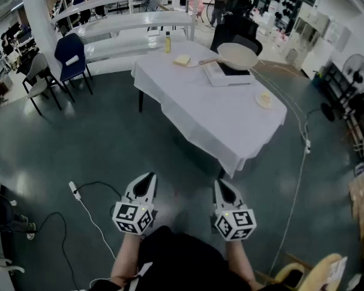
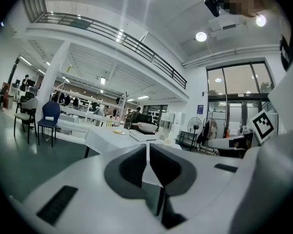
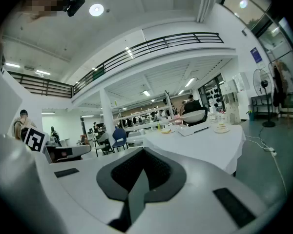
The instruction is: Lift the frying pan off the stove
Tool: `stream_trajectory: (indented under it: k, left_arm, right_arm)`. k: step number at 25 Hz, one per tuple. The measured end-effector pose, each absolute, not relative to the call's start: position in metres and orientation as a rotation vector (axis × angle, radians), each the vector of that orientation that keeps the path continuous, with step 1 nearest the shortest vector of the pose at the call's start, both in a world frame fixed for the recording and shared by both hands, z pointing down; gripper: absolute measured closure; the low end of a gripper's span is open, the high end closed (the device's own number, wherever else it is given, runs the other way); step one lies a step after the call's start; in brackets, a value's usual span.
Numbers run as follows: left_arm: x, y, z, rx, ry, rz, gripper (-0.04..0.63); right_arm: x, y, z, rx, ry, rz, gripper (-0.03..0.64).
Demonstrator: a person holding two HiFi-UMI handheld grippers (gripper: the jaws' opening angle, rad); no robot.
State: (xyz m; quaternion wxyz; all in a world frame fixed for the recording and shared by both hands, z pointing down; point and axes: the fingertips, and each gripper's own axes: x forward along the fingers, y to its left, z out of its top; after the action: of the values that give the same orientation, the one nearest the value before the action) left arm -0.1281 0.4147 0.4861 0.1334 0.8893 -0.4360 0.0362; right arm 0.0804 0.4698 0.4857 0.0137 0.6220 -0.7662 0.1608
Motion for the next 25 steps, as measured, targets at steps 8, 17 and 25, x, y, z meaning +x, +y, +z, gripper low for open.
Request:
stream_trajectory:
  k: [8,17,25]
  left_arm:
    - [-0.122,0.423,0.489,2.535,-1.288,0.108,0.572]
    - [-0.110,0.432,0.488,2.514,-1.303,0.069,0.572]
    - [-0.103,0.457,0.502,2.518,-1.336,0.069,0.524]
  right_arm:
    - [0.093,0.479,0.485,1.929,-2.393,0.520,0.611]
    - [0.105,0.485,0.492,1.919,-2.389,0.522,0.611]
    - [0.109,0.502,0.502,1.919,-2.439,0.550,0.505]
